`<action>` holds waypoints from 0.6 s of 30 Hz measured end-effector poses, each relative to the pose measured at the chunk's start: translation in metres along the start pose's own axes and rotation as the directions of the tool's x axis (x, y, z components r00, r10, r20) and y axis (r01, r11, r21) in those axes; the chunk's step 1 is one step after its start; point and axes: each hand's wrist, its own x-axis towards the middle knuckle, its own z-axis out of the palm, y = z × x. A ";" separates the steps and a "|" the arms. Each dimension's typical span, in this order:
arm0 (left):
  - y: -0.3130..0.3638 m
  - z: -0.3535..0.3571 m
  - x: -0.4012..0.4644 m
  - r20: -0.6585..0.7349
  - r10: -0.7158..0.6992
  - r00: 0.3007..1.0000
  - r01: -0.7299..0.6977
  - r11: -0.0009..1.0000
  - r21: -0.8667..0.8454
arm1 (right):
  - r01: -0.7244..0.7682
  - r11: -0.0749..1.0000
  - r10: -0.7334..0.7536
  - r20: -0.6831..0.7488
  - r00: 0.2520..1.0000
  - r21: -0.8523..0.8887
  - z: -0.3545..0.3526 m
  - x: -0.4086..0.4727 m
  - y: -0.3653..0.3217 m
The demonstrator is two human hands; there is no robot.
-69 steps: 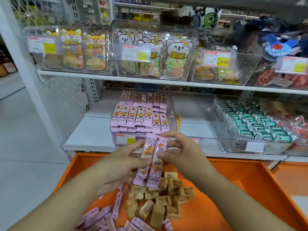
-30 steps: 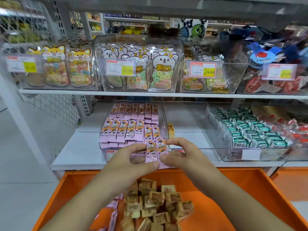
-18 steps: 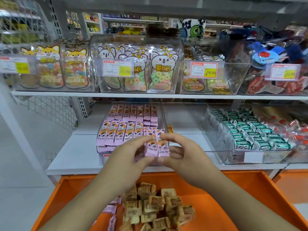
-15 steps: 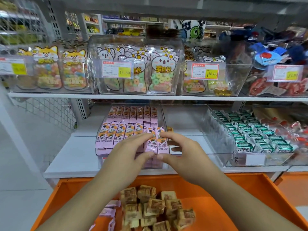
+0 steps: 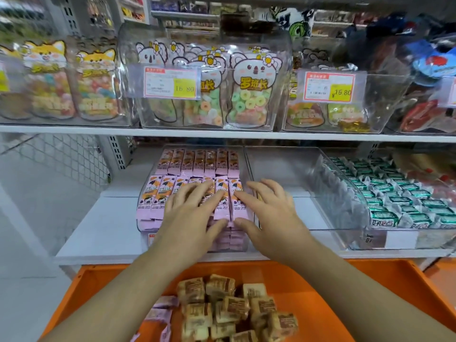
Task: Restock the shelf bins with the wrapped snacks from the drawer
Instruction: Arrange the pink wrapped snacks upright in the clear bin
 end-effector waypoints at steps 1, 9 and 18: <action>-0.001 0.001 0.000 0.003 -0.002 1.000 0.002 1.000 0.016 | 0.001 1.000 -0.001 0.004 1.000 -0.004 0.002 0.000 0.000; -0.002 0.002 -0.002 -0.009 -0.001 1.000 0.001 1.000 0.030 | -0.040 0.997 0.042 0.024 0.999 -0.058 0.013 -0.003 -0.005; 0.001 -0.001 -0.010 -0.025 0.031 0.999 -0.031 0.999 -0.011 | -0.039 0.998 0.042 0.056 0.998 -0.056 0.006 -0.015 -0.006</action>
